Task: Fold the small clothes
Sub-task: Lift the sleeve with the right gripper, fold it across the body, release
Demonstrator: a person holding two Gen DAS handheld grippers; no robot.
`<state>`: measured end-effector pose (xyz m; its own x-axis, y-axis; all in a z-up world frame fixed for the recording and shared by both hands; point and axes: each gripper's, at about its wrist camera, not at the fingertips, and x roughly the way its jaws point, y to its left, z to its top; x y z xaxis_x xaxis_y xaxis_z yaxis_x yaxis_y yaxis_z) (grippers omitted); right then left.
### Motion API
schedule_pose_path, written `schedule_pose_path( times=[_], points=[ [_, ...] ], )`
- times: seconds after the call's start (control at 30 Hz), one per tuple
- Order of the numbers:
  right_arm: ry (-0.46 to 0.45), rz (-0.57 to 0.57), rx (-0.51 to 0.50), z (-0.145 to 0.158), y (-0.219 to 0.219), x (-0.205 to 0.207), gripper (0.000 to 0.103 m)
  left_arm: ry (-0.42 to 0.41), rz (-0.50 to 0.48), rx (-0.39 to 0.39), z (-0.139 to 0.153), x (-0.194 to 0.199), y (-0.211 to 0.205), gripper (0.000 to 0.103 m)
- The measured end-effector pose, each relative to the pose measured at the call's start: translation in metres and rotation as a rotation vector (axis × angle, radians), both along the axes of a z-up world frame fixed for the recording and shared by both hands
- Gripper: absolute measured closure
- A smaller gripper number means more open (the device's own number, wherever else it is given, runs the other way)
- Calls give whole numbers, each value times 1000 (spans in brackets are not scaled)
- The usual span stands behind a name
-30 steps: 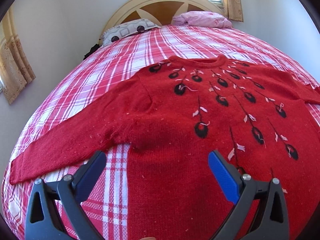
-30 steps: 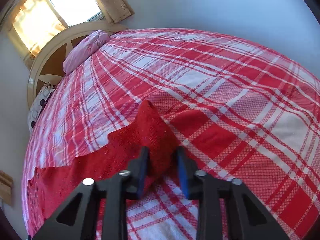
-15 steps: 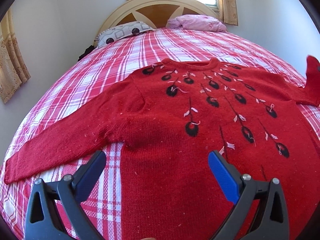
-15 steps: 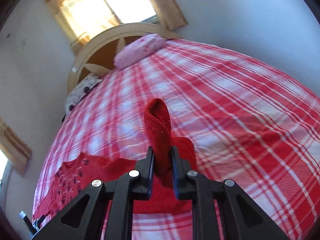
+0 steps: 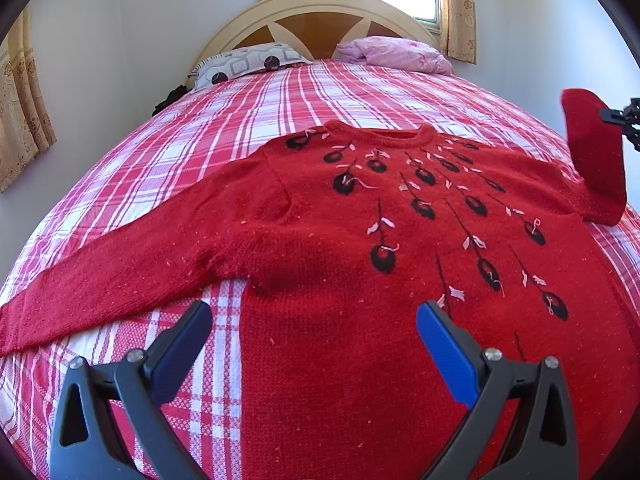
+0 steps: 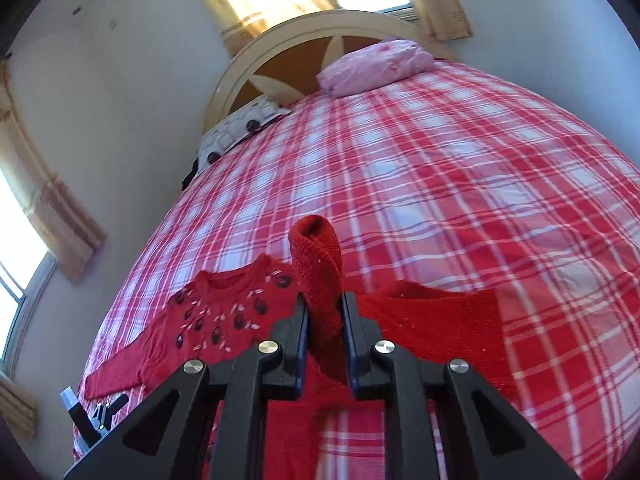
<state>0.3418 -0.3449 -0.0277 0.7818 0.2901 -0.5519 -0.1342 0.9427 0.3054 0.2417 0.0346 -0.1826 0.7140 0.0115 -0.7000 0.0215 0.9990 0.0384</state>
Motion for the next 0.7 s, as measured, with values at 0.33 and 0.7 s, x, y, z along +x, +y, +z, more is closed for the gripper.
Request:
schedule_pose_path(
  times=[0.33, 0.7],
  points=[
    [13, 155, -178, -39, 115, 9, 88, 6, -7, -8, 2, -2, 0, 0],
    [38, 247, -230, -93, 161, 10, 74, 6, -55, -41, 22, 0, -16, 0]
  ],
)
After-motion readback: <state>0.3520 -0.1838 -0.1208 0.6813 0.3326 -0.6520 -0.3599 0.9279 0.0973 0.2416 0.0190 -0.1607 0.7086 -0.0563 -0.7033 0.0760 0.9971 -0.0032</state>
